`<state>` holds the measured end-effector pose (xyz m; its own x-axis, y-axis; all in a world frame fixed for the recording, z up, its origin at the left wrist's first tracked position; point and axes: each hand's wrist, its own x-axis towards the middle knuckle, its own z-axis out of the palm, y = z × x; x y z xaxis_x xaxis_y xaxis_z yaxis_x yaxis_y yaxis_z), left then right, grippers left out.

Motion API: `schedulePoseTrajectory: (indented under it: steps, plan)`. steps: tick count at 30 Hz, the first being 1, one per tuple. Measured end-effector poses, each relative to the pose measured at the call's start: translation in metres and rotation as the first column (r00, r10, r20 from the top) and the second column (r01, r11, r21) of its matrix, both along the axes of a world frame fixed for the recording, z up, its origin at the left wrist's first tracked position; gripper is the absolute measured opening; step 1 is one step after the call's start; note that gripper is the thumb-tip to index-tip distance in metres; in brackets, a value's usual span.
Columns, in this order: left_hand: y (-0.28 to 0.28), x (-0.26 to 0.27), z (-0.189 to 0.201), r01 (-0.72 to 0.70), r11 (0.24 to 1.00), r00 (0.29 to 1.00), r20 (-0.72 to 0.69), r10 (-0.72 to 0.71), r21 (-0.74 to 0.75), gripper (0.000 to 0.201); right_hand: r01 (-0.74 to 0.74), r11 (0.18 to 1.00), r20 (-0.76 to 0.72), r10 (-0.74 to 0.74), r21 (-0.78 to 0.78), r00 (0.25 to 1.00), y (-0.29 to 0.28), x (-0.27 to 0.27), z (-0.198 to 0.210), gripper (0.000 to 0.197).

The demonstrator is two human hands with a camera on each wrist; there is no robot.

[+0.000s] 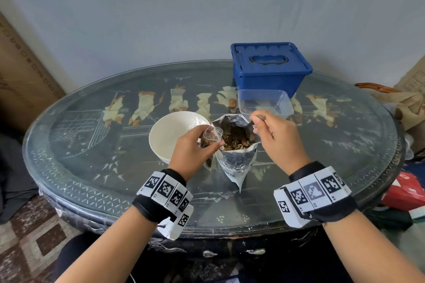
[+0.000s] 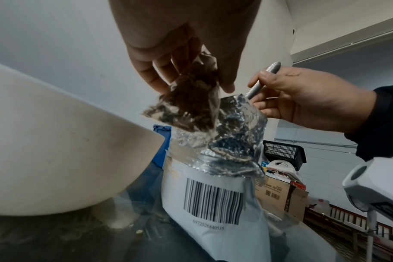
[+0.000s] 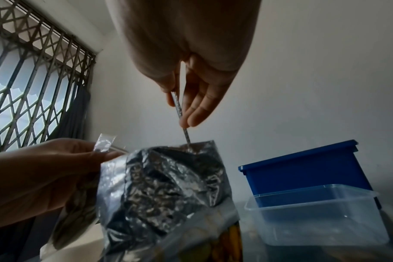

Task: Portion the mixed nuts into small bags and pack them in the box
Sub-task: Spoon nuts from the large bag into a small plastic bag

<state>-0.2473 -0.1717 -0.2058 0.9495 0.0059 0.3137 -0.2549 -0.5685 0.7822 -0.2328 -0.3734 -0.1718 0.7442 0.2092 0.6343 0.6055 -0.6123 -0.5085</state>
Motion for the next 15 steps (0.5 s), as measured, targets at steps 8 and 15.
schedulePoseTrajectory:
  steps: [8, 15]
  plan:
    - [-0.001, 0.000, 0.002, 0.006, 1.000, 1.000, -0.031, -0.006, 0.006, 0.043, -0.003, 1.000, 0.049, 0.003, 0.000, 0.999, 0.005, -0.002, -0.010, 0.031]
    - [-0.003, -0.001, 0.003, 0.000, 1.000, 0.999, -0.047, -0.001, -0.022, 0.043, 0.042, 0.997, -0.016, -0.041, 0.066, 0.999, 0.011, -0.004, -0.012, 0.037]
